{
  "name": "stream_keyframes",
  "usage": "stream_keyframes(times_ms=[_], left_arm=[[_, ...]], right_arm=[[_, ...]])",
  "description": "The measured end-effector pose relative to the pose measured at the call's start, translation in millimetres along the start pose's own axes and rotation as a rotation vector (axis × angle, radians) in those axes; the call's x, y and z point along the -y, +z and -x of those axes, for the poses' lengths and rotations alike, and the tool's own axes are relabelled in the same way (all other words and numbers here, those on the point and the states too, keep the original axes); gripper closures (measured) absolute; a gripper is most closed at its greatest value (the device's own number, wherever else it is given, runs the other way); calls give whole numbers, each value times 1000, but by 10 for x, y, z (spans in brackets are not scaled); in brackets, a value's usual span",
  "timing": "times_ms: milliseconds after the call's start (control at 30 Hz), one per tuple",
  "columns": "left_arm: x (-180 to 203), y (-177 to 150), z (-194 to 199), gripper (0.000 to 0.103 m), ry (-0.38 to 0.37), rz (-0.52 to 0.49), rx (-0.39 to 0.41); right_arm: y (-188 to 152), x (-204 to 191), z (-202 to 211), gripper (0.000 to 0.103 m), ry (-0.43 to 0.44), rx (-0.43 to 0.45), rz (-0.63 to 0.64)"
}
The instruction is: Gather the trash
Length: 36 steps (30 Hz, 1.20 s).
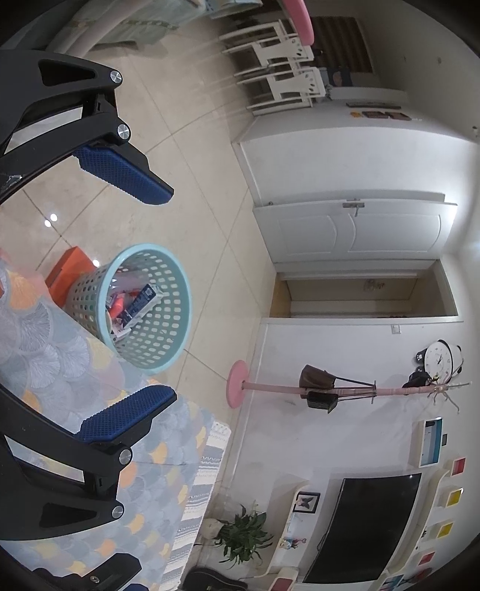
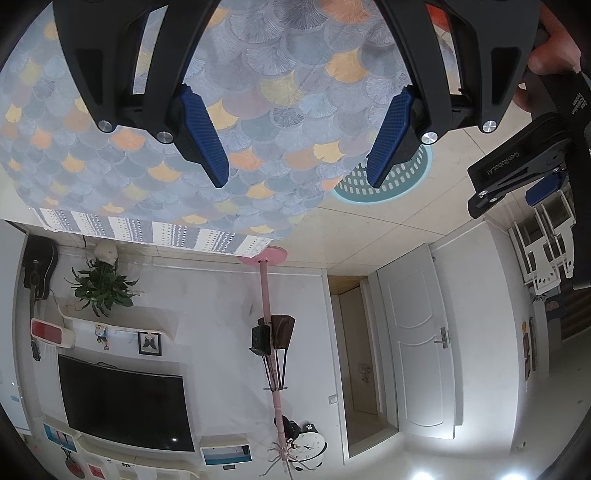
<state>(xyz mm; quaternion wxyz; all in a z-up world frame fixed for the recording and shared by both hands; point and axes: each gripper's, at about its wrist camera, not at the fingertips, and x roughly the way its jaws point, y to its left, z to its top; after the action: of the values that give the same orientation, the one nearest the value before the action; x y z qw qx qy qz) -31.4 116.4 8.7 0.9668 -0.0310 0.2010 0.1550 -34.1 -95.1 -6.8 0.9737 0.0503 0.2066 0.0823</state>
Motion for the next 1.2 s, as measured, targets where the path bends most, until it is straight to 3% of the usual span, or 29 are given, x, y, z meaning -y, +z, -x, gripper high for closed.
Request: stream_keyframes(times_ms=[567, 1200], left_arm=[[-15, -17, -60, 8, -16, 16, -16], [44, -28, -66, 8, 19, -14, -15]], right_arm=[[-22, -70, 14, 30, 5, 12, 16], [-34, -83, 6, 30, 20, 4, 26]])
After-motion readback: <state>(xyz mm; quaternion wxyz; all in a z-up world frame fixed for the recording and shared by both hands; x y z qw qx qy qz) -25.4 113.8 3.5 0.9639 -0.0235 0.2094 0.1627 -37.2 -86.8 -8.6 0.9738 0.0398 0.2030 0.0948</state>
